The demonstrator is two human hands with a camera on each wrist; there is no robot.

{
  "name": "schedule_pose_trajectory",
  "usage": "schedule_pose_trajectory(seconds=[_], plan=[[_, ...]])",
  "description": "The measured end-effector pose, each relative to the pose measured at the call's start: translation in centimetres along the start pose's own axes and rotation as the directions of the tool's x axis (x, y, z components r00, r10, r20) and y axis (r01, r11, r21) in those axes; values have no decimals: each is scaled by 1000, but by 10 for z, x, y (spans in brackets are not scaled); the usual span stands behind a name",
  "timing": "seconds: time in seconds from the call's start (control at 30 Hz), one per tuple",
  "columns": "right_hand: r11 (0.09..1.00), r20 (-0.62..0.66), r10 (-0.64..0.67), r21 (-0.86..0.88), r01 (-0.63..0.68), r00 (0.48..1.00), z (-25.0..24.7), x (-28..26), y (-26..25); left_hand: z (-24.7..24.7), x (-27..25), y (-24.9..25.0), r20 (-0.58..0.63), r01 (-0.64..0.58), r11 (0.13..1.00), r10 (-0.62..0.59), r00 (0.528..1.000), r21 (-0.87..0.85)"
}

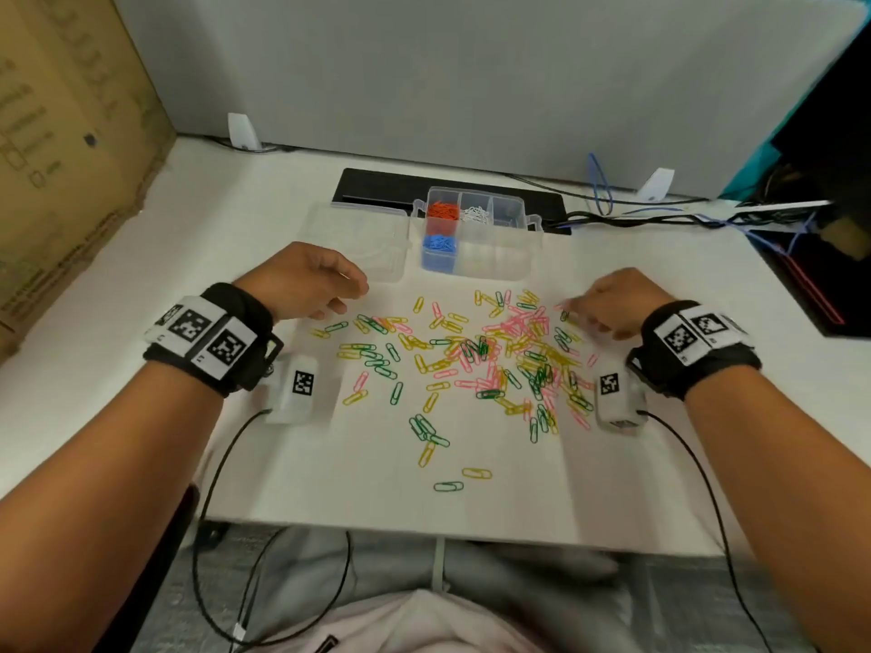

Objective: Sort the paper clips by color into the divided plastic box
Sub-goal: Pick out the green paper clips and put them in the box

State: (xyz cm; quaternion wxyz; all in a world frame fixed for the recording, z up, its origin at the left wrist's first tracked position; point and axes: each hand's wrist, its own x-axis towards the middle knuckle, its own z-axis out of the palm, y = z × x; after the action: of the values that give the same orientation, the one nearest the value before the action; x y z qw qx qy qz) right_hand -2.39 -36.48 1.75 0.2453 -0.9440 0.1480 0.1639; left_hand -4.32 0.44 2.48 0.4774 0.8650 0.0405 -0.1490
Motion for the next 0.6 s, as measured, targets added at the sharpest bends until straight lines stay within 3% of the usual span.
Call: schedule_pose_trajectory(seconds=[0.1, 0.27, 0.43, 0.6], plan=[[999, 10, 4, -52, -4, 1000, 12, -13, 16, -5, -13, -5, 14, 41, 999, -41, 999, 35], [987, 110, -155, 51, 150, 982, 25, -30, -3, -7, -30, -13, 43, 82, 992, -86, 995, 93], [936, 38, -351, 17, 350, 936, 31, -44, -42, -16, -35, -21, 12, 90, 987, -93, 996, 132], [872, 82, -489, 55, 486, 869, 56, -63, -85, -11, -36, -29, 78, 150, 912, -194, 978, 383]])
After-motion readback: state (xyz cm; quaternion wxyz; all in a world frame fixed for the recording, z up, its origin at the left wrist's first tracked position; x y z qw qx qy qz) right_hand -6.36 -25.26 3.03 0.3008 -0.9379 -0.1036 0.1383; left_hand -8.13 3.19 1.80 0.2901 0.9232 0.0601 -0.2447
